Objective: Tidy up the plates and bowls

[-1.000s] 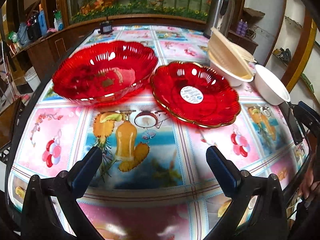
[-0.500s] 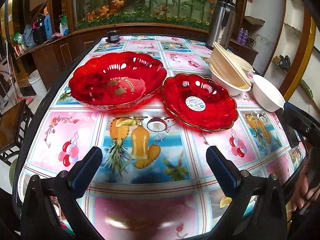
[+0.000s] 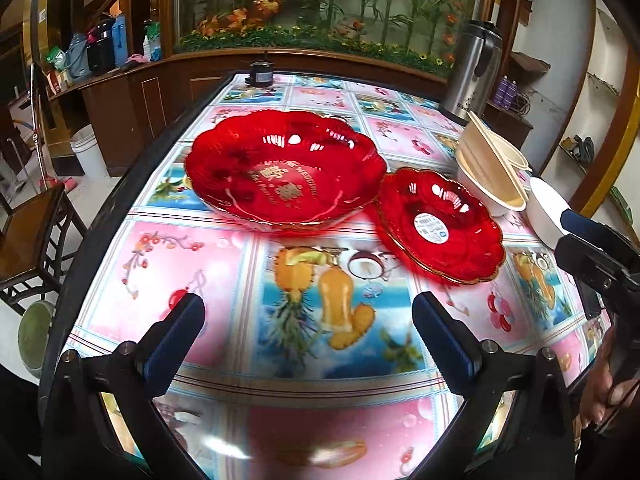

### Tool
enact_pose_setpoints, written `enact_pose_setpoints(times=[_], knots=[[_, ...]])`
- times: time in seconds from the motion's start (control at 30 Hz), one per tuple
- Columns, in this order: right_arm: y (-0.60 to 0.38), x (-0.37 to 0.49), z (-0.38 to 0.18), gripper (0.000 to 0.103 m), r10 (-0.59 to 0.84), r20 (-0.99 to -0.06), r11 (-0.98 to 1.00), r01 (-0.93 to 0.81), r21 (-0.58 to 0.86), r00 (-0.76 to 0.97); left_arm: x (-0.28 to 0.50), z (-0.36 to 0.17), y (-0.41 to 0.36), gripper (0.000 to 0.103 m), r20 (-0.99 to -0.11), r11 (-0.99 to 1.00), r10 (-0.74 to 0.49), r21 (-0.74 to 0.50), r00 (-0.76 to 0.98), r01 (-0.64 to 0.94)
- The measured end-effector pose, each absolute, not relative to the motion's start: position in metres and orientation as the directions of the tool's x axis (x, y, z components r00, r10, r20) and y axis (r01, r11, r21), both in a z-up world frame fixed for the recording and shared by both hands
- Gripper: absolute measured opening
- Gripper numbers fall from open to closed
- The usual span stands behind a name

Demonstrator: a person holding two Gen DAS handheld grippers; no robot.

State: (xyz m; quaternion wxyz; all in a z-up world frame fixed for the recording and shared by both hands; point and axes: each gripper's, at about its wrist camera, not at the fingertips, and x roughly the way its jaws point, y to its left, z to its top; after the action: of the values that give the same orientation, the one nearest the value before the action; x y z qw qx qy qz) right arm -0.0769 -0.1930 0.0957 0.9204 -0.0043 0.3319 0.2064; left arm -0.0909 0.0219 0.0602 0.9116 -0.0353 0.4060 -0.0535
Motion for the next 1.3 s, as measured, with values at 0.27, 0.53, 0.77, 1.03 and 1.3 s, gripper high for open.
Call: enact_pose_setpoints(times=[0.27, 0.53, 0.77, 1.03, 1.3], knots=[[-0.186, -0.058, 0.099, 0.102, 0.421, -0.628, 0.896, -0.405, 0.18, 0.654, -0.082, 0.066, 0.047, 0.103, -0.733, 0.99, -0.122, -0.137, 0.67, 0.031], [-0.174, -0.039, 0.098, 0.096, 0.435, -0.661, 0.889, -0.41, 0.206, 0.612, -0.067, 0.061, 0.084, 0.103, -0.761, 0.983, -0.121, -0.181, 0.637, -0.029], [-0.166, -0.002, 0.1, 0.087, 0.473, -0.671, 0.875, -0.39, 0.286, 0.57, -0.04, 0.06, 0.116, 0.102, -0.768, 0.961, -0.155, -0.264, 0.622, -0.086], [-0.157, 0.043, 0.094, 0.075, 0.488, -0.699, 0.871, -0.344, 0.351, 0.523, -0.004, 0.064, 0.125, 0.089, -0.784, 0.962, -0.152, -0.257, 0.602, -0.091], [-0.138, 0.086, 0.08, 0.058, 0.444, -0.761, 0.892, -0.316, 0.324, 0.473, 0.029, 0.056, 0.136, 0.067, -0.817, 0.962, -0.15, -0.251, 0.557, -0.109]])
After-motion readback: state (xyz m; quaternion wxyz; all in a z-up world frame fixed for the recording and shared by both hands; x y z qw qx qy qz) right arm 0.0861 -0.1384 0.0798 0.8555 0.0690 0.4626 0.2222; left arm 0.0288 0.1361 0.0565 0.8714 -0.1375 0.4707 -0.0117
